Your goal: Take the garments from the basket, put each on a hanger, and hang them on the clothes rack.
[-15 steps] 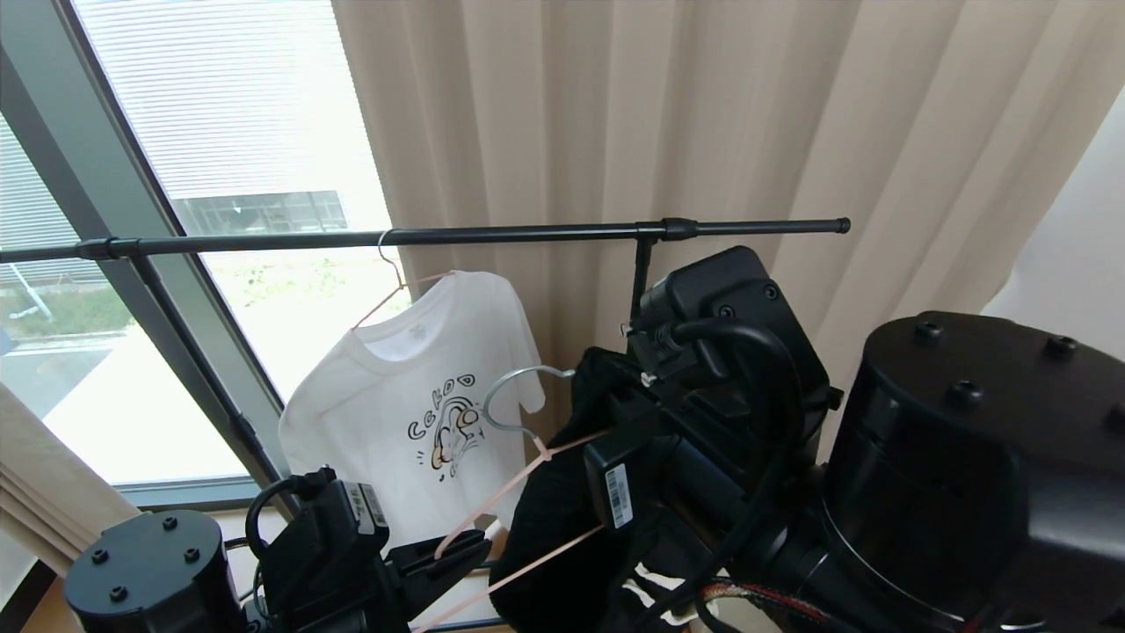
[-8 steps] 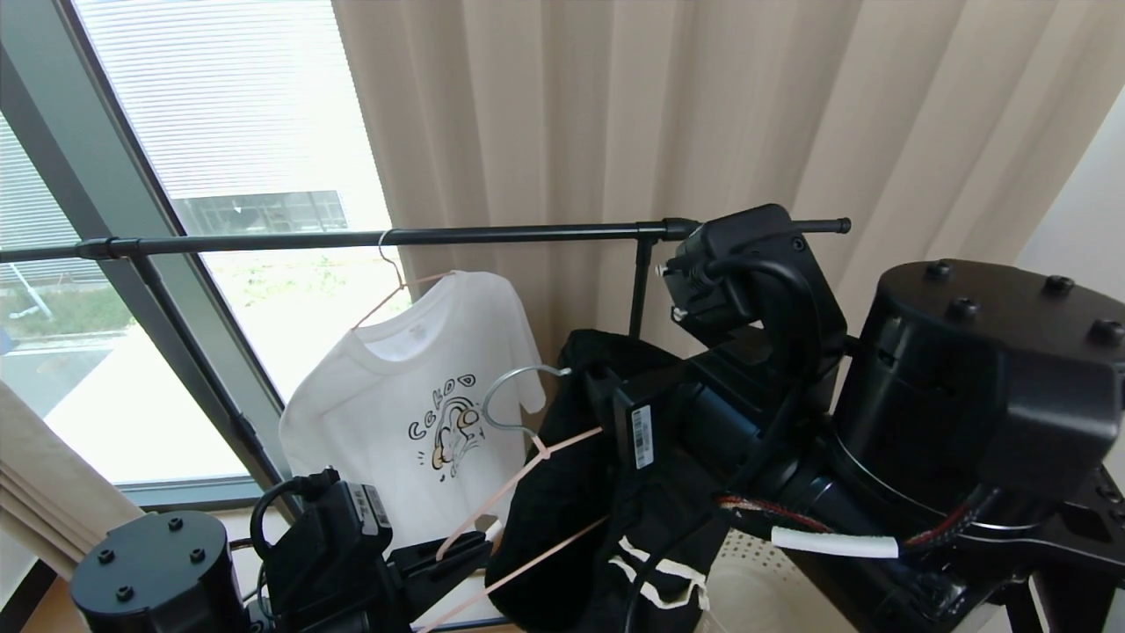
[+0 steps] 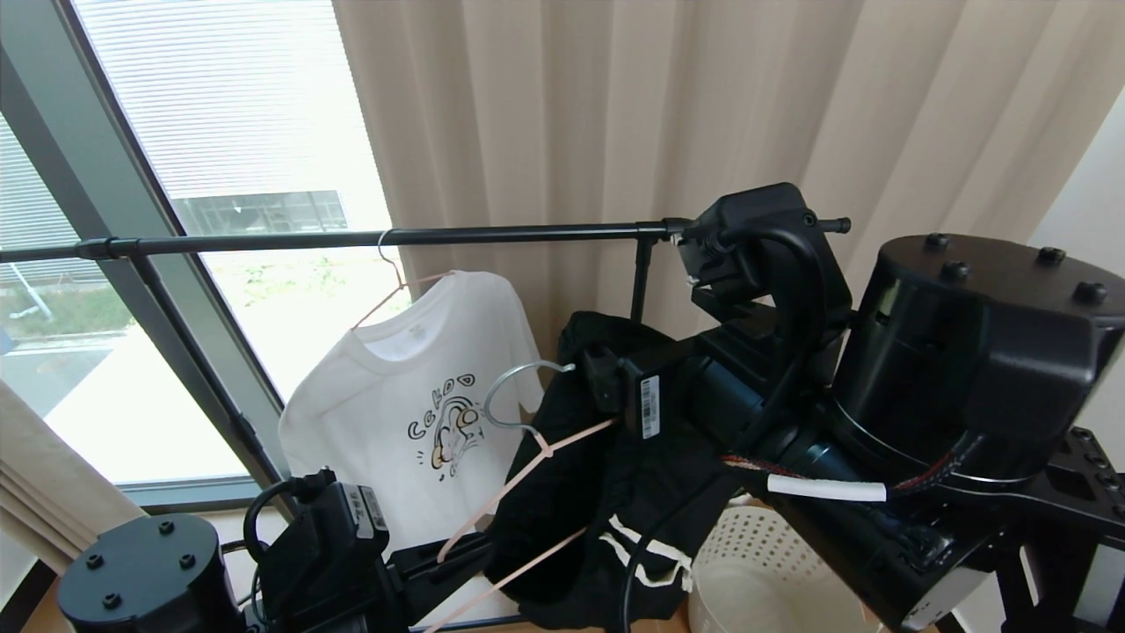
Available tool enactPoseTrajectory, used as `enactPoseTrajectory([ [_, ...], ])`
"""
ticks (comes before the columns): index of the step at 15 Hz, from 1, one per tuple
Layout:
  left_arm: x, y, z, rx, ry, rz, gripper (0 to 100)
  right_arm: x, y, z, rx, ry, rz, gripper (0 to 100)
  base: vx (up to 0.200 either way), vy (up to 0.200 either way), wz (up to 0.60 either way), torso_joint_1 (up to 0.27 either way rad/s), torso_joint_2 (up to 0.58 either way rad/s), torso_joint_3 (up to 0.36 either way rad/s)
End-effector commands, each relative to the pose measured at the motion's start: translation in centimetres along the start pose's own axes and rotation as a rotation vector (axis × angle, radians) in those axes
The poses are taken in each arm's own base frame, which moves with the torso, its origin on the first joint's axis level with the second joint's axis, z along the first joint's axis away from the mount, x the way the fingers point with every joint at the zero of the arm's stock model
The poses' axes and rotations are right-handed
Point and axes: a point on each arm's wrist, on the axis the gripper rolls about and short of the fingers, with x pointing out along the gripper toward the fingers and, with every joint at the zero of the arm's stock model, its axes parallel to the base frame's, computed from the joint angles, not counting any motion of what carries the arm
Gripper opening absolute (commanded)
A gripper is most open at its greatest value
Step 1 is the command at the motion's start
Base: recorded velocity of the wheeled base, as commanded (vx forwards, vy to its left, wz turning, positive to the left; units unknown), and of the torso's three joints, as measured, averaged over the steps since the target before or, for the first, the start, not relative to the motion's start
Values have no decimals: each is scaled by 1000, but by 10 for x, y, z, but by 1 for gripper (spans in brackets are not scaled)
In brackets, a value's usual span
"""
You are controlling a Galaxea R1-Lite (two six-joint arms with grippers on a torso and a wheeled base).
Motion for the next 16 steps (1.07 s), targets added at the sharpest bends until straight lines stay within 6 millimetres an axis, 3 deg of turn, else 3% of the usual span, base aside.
enactPoseTrajectory([
  [1,0,0,0,0,0,0,0,-4,6,-3,-8,7,21,100,0,0,0,0,0,0],
  [16,-1,2,0,-58,-1,20,0,4,15,-21,-48,54,14,100,0,0,0,0,0,0],
])
